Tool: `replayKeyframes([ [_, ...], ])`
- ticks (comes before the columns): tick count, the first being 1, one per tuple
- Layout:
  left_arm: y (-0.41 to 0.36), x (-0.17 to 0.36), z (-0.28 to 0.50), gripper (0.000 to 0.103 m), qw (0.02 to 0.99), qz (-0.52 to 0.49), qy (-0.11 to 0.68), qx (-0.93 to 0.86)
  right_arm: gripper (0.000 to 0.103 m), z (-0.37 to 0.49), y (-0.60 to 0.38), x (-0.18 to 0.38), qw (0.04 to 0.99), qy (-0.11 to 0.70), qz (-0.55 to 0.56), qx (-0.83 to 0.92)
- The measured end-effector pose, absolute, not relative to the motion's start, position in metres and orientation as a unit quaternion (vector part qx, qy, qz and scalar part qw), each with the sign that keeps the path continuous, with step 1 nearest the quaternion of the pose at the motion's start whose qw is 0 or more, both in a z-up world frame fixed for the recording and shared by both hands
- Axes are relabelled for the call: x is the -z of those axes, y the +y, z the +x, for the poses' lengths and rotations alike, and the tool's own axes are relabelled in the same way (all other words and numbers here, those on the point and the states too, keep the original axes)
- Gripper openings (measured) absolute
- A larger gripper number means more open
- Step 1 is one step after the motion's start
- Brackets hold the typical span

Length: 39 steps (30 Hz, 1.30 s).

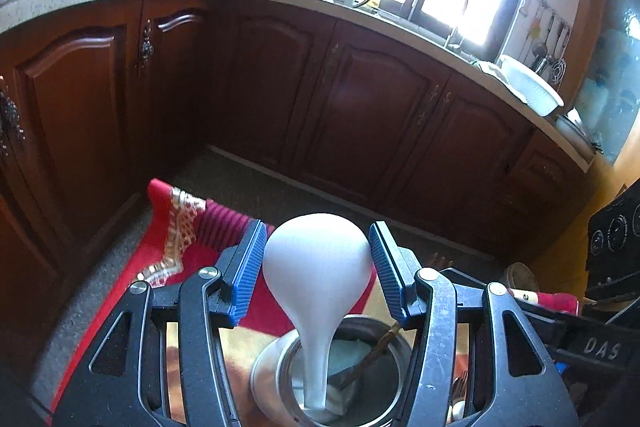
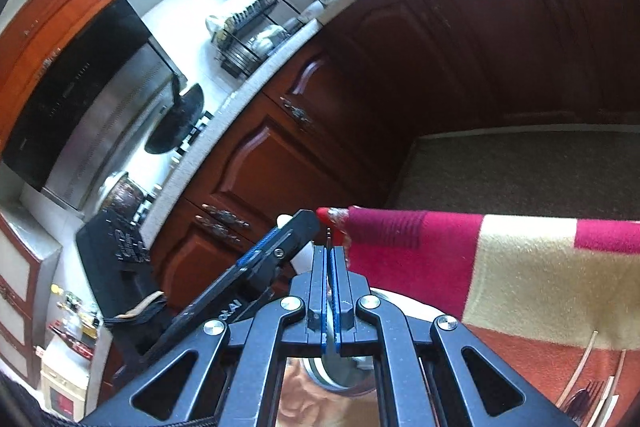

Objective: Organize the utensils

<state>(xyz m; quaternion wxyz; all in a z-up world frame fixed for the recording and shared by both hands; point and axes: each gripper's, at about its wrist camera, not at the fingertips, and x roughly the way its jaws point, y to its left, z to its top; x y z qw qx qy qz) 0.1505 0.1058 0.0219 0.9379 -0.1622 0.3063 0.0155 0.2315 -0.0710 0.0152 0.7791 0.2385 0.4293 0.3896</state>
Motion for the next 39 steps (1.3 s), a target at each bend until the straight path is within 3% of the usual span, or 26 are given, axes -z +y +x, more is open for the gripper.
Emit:
replayKeyframes([
  [18,0.109,-0.019,0.137,0.055,0.927,-0.185,0.324,-0.016,0.005,0.226,-0.093,0.015,0.77,0.483,0.225,-0.351],
  [21,0.111,-0.019,0.135,0.066,0.924,-0.195,0.33,-0.015,0.006,0.22,-0.104,0.012,0.772,0.482,0.227,-0.346],
  [28,0.111,-0.028,0.122,0.068,0.922,-0.203,0.328,-0.015,0.007,0.197,-0.132,0.002,0.778,0.483,0.216,-0.338],
  [34,0.095,-0.041,0.102,0.068,0.927,-0.168,0.335,-0.024,0.011,0.176,-0.159,-0.009,0.792,0.48,0.188,-0.325],
  [39,0.071,-0.043,0.082,0.068,0.929,-0.135,0.343,-0.021,0.021,0.156,-0.179,-0.015,0.812,0.476,0.154,-0.302],
])
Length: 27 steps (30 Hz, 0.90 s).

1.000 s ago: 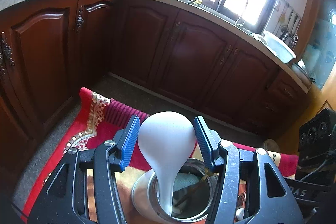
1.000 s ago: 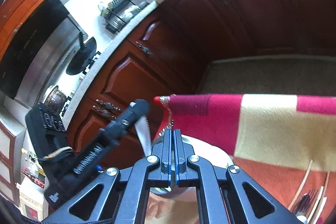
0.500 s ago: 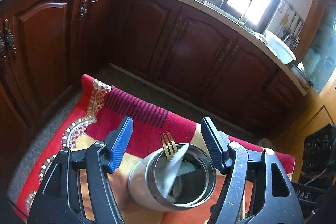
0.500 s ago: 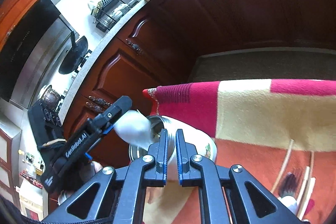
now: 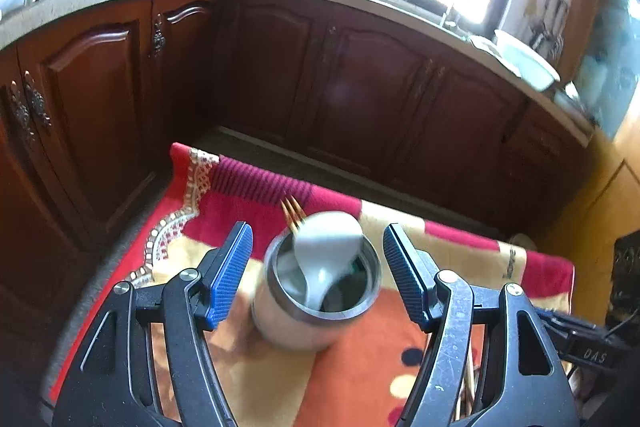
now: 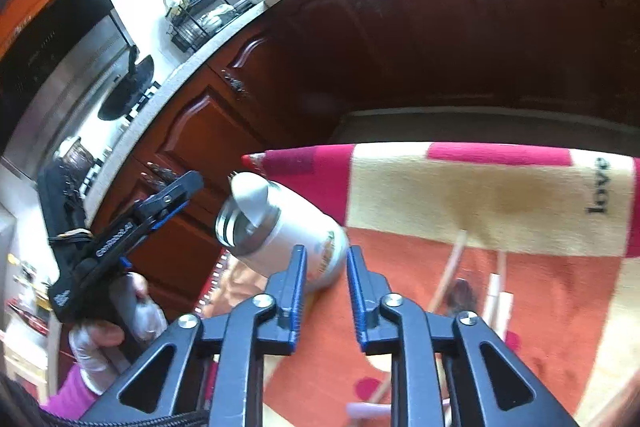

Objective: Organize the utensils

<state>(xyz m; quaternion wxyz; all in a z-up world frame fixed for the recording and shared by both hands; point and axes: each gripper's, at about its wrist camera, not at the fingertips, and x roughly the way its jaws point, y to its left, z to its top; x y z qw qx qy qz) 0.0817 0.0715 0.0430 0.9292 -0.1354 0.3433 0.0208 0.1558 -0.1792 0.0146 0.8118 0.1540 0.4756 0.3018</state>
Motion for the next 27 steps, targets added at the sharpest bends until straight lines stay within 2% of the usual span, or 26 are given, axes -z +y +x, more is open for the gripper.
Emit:
replayKeyframes([
  [18,-0.016,-0.026,0.033,0.068,0.911,-0.099,0.394,0.072,0.027,0.102,-0.263,-0.001,0.829,0.496,0.13,-0.224],
  [27,-0.046,0.013,0.03,0.068,0.882,-0.09,0.45,0.11,0.027,0.084,-0.294,0.044,0.807,0.538,0.126,-0.21],
])
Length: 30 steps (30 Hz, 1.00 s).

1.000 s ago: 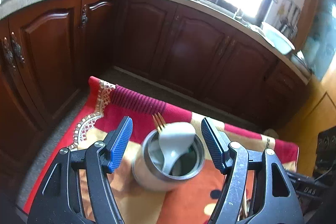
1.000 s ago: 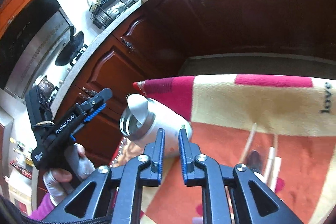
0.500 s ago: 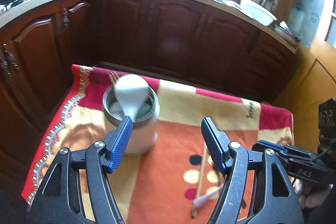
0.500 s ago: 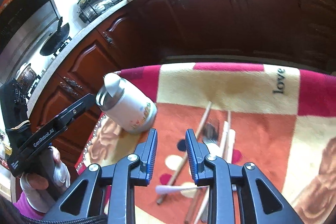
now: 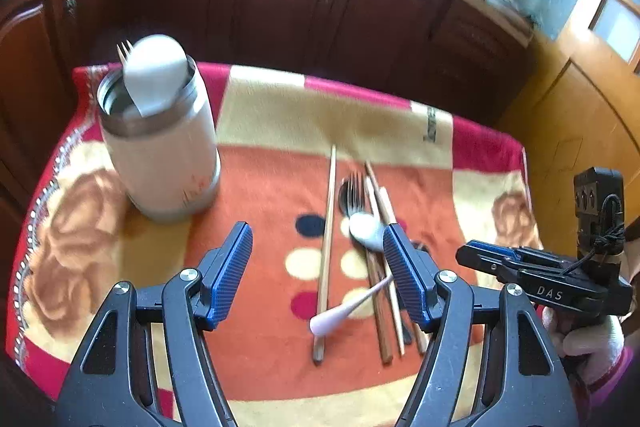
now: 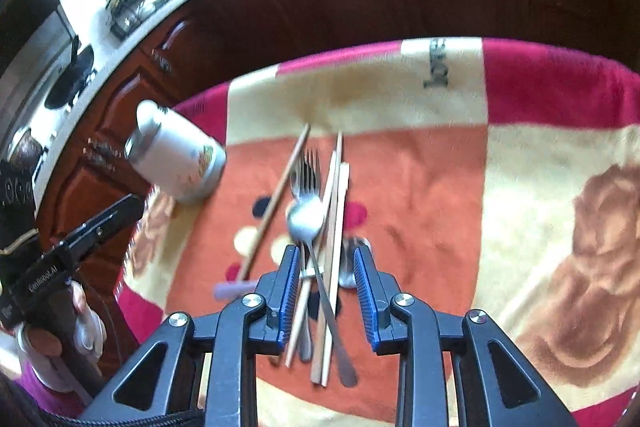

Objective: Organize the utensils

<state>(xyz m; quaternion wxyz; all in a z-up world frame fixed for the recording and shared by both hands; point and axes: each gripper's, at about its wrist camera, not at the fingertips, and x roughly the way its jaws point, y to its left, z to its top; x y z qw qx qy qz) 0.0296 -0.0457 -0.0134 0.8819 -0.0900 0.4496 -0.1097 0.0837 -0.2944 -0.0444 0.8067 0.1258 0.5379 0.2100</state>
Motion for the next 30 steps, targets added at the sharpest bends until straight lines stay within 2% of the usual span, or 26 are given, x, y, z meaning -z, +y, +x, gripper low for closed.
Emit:
replayKeyframes([
  [6,-0.049,0.037,0.034,0.068,0.867,-0.08,0.48,0.11,0.026,0.089,-0.266,0.064,0.793,0.551,0.093,-0.243],
  [17,-0.034,0.049,0.044,0.068,0.862,-0.081,0.49,0.101,0.026,0.124,-0.22,0.093,0.781,0.572,0.005,-0.251],
  [23,-0.038,0.055,0.049,0.068,0.856,-0.091,0.499,0.102,0.007,0.127,-0.218,0.098,0.778,0.57,0.004,-0.264],
  [27,-0.04,0.055,0.05,0.068,0.857,-0.088,0.497,0.104,0.001,0.119,-0.232,0.085,0.793,0.549,0.022,-0.263],
  [30,-0.042,0.054,0.054,0.068,0.857,-0.089,0.496,0.104,0.001,0.112,-0.25,0.07,0.806,0.531,0.037,-0.258],
])
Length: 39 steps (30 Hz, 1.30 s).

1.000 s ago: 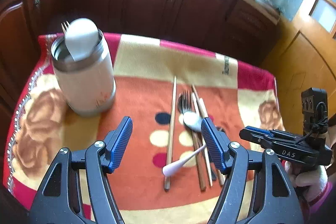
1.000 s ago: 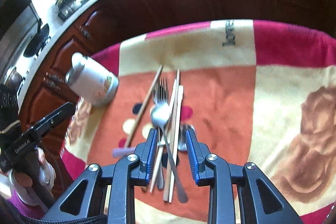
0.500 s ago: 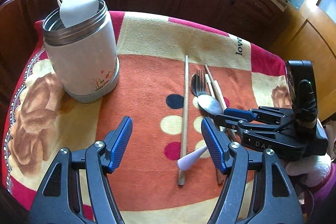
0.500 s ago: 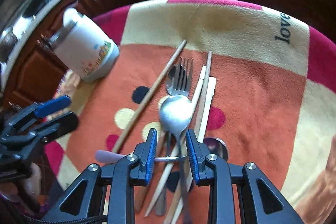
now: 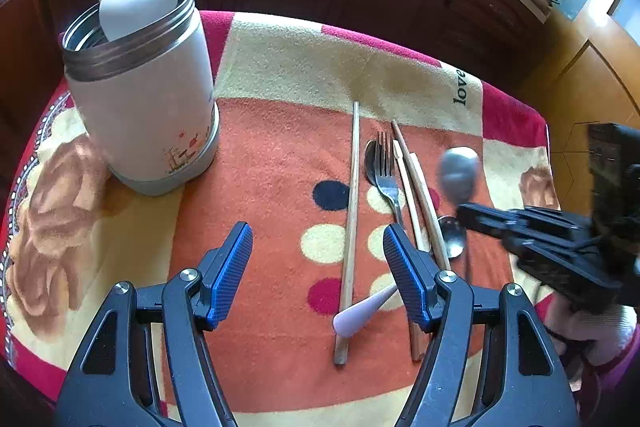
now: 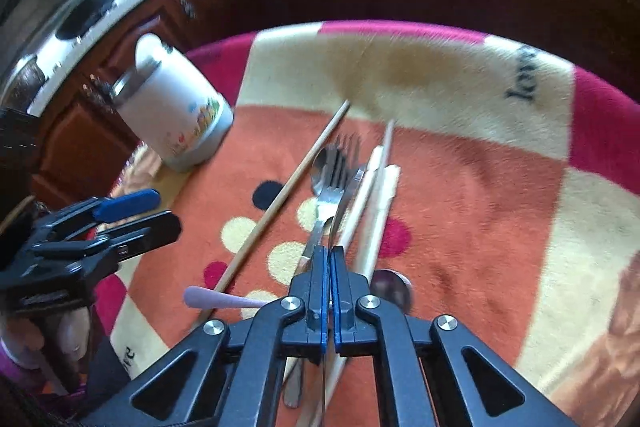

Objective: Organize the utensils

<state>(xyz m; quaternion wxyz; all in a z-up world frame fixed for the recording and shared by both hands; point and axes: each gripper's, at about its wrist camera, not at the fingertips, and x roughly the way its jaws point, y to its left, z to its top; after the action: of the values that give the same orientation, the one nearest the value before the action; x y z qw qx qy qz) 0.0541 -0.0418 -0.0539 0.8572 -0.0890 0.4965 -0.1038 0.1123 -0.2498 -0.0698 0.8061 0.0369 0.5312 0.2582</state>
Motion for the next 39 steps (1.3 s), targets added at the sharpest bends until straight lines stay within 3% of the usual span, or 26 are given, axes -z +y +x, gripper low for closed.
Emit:
replayKeyframes([
  [6,-0.055,0.057,0.073,0.068,0.855,-0.084,0.5,0.11,0.001,0.113,-0.302,0.06,0.813,0.53,0.084,-0.228],
  [16,-0.077,0.069,0.133,0.068,0.848,-0.075,0.517,0.085,0.003,0.125,-0.342,0.097,0.781,0.577,0.136,-0.198],
  [21,-0.09,0.076,0.161,0.068,0.845,-0.062,0.527,0.073,0.024,0.124,-0.344,0.095,0.787,0.565,0.132,-0.209],
  [39,-0.1,0.104,0.196,0.066,0.829,-0.034,0.554,0.067,0.024,0.143,-0.348,0.086,0.811,0.531,0.134,-0.208],
])
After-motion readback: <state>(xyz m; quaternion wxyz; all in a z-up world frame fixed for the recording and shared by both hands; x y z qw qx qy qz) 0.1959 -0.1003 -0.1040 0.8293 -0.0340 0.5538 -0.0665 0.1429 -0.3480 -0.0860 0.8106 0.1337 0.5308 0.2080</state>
